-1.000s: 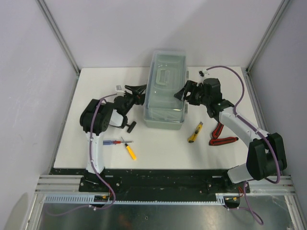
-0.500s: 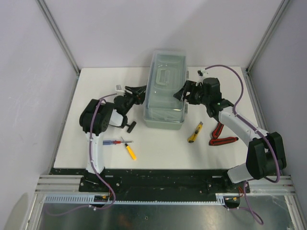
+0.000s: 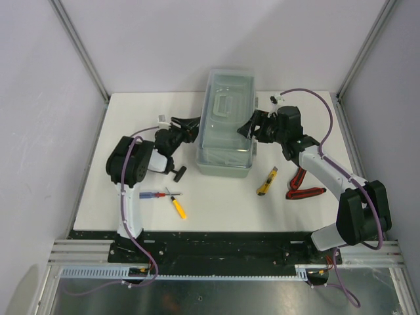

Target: Pack the tool kit

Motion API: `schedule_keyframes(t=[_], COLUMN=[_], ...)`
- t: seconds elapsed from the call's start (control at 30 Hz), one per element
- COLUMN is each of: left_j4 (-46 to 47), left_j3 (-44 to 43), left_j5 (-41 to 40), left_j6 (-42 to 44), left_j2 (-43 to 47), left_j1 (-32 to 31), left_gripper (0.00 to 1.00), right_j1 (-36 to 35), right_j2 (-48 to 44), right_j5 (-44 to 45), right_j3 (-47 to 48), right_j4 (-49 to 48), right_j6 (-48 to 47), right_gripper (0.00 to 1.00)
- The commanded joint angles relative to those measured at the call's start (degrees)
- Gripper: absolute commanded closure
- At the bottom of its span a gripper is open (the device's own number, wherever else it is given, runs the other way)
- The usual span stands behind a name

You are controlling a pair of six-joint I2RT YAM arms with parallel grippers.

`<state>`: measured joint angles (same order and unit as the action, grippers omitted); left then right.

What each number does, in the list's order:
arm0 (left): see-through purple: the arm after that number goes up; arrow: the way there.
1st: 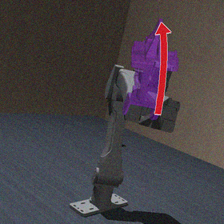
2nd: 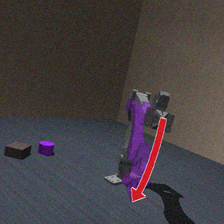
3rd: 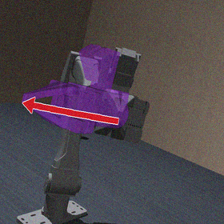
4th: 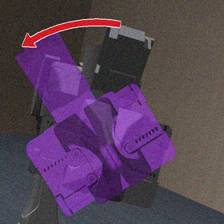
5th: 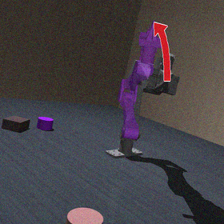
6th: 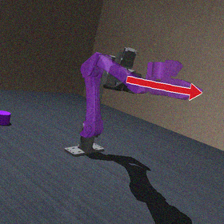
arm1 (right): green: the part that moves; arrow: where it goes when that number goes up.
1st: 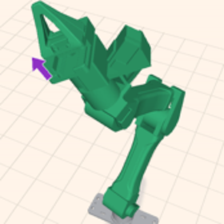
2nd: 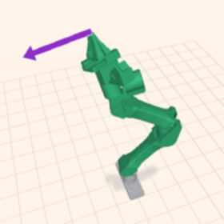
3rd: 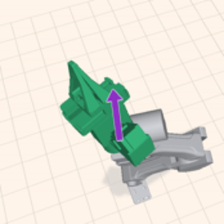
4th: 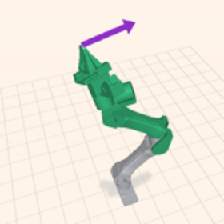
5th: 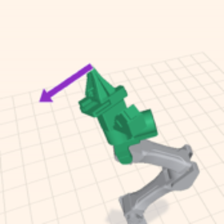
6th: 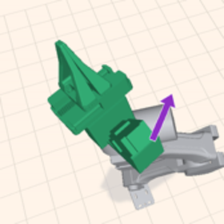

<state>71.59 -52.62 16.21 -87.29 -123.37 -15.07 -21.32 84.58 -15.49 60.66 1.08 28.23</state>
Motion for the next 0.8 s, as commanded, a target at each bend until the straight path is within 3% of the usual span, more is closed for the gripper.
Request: schedule_keyframes(t=[0.0,0.3,0.77], left_j4=[24.6,24.6,19.1], left_j3=[0.4,1.7,5.1], left_j5=[12.5,13.0,14.1], left_j6=[4.0,6.3,12.4], left_j2=[5.5,6.1,9.8], left_j1=[-2.3,-1.5,0.6], left_gripper=[0.90,0.98,0.98], right_j1=[-2.7,-2.8,-3.1], right_j2=[5.8,5.9,6.0], right_j5=[1.1,1.7,3.2], right_j3=[-2.8,-2.8,-2.8], right_j4=[10.7,10.9,11.3], right_j6=[-4.1,-4.1,-4.2], right_gripper=[0.22,0.23,0.23])
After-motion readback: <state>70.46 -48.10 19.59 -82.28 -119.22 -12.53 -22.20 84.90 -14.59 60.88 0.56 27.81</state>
